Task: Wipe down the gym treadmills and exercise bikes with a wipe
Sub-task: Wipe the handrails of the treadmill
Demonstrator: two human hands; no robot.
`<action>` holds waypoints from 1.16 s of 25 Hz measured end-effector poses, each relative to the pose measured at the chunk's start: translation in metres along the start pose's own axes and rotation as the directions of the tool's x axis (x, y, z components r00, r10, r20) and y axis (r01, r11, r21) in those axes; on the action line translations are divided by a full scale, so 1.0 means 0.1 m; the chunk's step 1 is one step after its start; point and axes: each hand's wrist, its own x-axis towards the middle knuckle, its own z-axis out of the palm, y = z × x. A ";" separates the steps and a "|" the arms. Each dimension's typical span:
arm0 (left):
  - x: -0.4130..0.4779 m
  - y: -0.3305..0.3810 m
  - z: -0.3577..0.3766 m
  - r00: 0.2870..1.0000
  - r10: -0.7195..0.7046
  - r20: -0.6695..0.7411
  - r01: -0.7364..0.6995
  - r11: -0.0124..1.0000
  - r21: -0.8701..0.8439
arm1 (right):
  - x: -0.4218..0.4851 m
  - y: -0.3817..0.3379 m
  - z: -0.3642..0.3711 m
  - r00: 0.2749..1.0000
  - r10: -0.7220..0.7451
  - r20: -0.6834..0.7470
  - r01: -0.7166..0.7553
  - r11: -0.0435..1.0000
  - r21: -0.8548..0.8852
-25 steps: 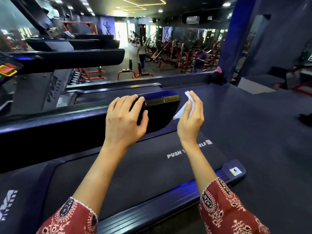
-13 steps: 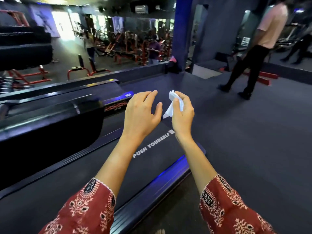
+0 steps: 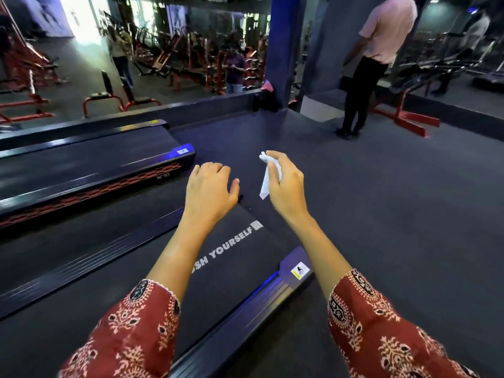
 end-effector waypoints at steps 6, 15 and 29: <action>0.31 -0.47 0.40 0.955 -0.214 0.204 0.176 0.966 0.187 | 0.66 0.48 0.60 0.939 -0.039 0.343 0.063 0.996 -0.062; 0.34 -1.05 0.45 0.767 -0.641 0.047 0.568 0.710 0.417 | 1.25 0.67 1.71 0.610 -0.301 0.733 0.297 0.944 0.141; 0.10 -1.18 0.19 0.502 -0.814 -0.293 0.817 0.335 0.470 | 1.29 0.20 2.64 0.206 -0.639 0.742 0.270 0.765 0.584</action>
